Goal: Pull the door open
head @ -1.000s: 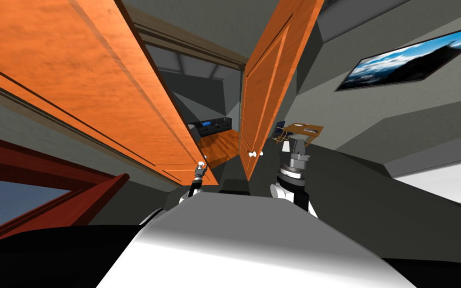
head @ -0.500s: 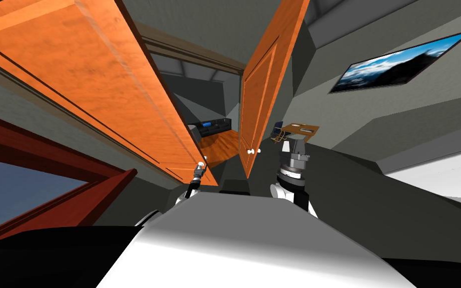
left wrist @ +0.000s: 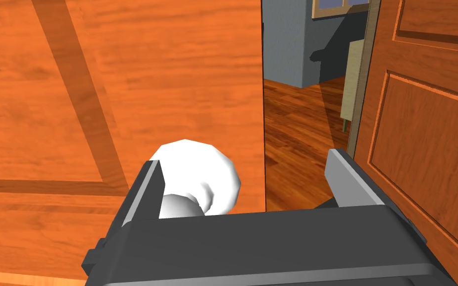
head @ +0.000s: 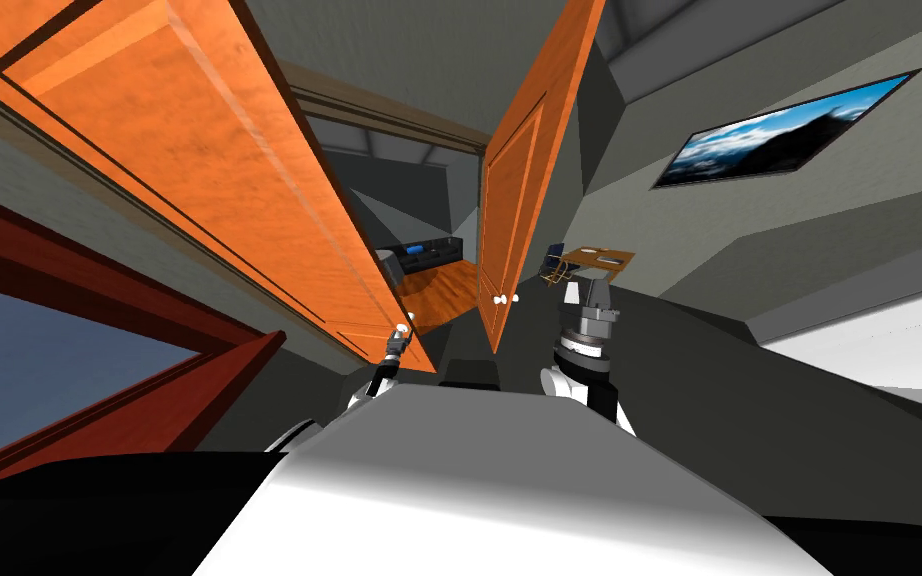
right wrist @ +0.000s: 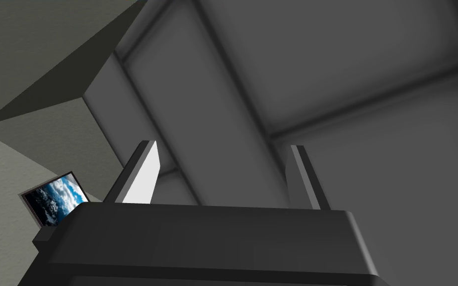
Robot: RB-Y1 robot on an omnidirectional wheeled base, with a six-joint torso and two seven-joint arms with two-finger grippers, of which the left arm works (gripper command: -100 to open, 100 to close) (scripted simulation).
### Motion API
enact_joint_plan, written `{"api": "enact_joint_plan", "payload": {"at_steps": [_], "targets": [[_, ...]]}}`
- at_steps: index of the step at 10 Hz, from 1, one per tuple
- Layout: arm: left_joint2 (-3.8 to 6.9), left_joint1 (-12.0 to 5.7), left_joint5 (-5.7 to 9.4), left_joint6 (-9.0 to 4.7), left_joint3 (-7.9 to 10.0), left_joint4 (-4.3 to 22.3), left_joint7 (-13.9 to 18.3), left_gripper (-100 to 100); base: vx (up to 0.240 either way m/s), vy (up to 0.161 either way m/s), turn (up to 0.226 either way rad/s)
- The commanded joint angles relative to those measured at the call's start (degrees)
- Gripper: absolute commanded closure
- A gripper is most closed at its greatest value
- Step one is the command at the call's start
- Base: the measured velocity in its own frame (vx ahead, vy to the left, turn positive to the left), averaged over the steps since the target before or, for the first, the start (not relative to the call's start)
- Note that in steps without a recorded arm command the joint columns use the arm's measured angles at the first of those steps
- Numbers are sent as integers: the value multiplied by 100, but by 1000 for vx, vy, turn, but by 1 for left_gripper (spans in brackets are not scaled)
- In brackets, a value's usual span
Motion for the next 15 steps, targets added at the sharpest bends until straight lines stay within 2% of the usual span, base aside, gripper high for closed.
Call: {"api": "enact_joint_plan", "payload": {"at_steps": [1, 2, 3, 4, 5, 6, 7, 8, 9, 10, 11, 15], "targets": [[0, 0, 0, 0, 0, 0, 0, -100, -24, -10, 2], [-137, 91, -31, -216, 81, 64, -114, -100, -1, 61, -127], [-184, 121, -40, -289, 108, 101, -147, -100, 2, 102, -172], [-287, 185, -59, -446, 166, 181, -217, -100, 13, 99, -172], [-287, 185, -59, -446, 166, 181, -217, -100, 22, 79, -61], [-340, 218, -70, -526, 195, 222, -253, -100, 14, 61, -62], [-438, 279, -88, -676, 250, 299, -321, -100, 12, 83, -116], [-438, 279, -88, -676, 250, 299, -321, -100, 5, 69, -61], [-548, 348, -109, -844, 312, 385, -396, -100, 26, 83, -118], [-541, 256, -145, -867, 241, 265, -375, -100, 5, 18, -61], [-541, 256, -145, -867, 241, 265, -375, 100, -5, -17, 44], [-541, 256, -145, -867, 241, 265, -375, 100, 0, 9, 9]]}}
